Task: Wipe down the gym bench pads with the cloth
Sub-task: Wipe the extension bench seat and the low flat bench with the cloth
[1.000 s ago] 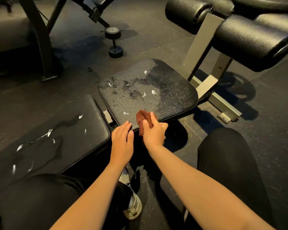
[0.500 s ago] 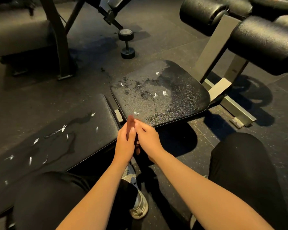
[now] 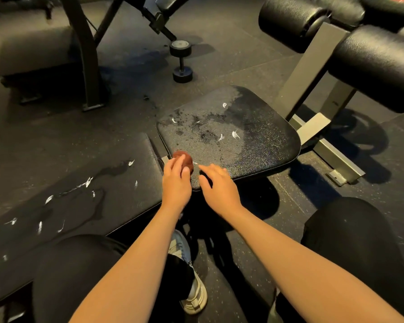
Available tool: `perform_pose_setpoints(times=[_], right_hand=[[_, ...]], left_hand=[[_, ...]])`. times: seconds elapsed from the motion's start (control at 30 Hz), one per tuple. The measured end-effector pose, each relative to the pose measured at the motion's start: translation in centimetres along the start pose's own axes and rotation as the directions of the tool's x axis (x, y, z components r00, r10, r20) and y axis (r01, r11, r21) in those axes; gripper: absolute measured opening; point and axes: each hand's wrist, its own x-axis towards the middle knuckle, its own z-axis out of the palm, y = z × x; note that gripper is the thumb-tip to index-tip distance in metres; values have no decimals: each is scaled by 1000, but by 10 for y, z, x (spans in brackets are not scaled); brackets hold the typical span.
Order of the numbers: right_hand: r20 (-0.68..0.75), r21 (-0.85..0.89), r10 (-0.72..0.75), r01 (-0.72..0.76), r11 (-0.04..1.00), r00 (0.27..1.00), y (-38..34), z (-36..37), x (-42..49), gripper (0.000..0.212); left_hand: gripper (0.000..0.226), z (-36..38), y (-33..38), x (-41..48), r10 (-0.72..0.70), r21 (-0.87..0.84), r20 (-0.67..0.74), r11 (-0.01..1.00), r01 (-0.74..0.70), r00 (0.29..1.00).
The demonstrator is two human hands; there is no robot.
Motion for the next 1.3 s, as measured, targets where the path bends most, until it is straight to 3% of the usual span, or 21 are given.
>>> perform_pose_setpoints(times=[0.1, 0.37, 0.57, 0.67, 0.9, 0.97, 1.13, 1.2, 1.3], right_hand=[[-32, 92, 50, -47, 995, 998, 8, -5, 3, 37], [-43, 91, 96, -92, 992, 994, 3, -1, -1, 37], [-6, -58, -19, 19, 998, 1000, 9, -6, 3, 36], [-13, -91, -92, 91, 992, 996, 8, -8, 12, 32], [-127, 85, 38, -27, 996, 991, 16, -8, 13, 28], [-105, 46, -10, 15, 999, 994, 18, -6, 9, 27], [-44, -60, -29, 27, 998, 999, 19, -5, 9, 35], [-51, -86, -41, 37, 996, 998, 15, -5, 12, 36], [-68, -79, -39, 34, 996, 997, 9, -5, 17, 34]], left_hand=[[33, 7, 0, -8, 53, 40, -44, 998, -51, 998], [28, 11, -1, -57, 184, 129, -35, 975, -178, 982], [33, 2, -5, -10, 156, 184, -131, 974, -131, 979], [37, 13, -2, -5, 152, 225, -85, 966, -130, 985], [35, 13, -4, -24, 423, 270, 70, 864, -426, 903], [36, 8, -7, -16, 394, 300, 39, 872, -387, 918], [33, -1, -6, 6, 100, 244, -112, 967, -70, 989], [33, 1, -2, 2, 86, 217, -103, 974, -62, 991], [29, 4, -1, -8, 173, 225, -54, 962, -157, 983]])
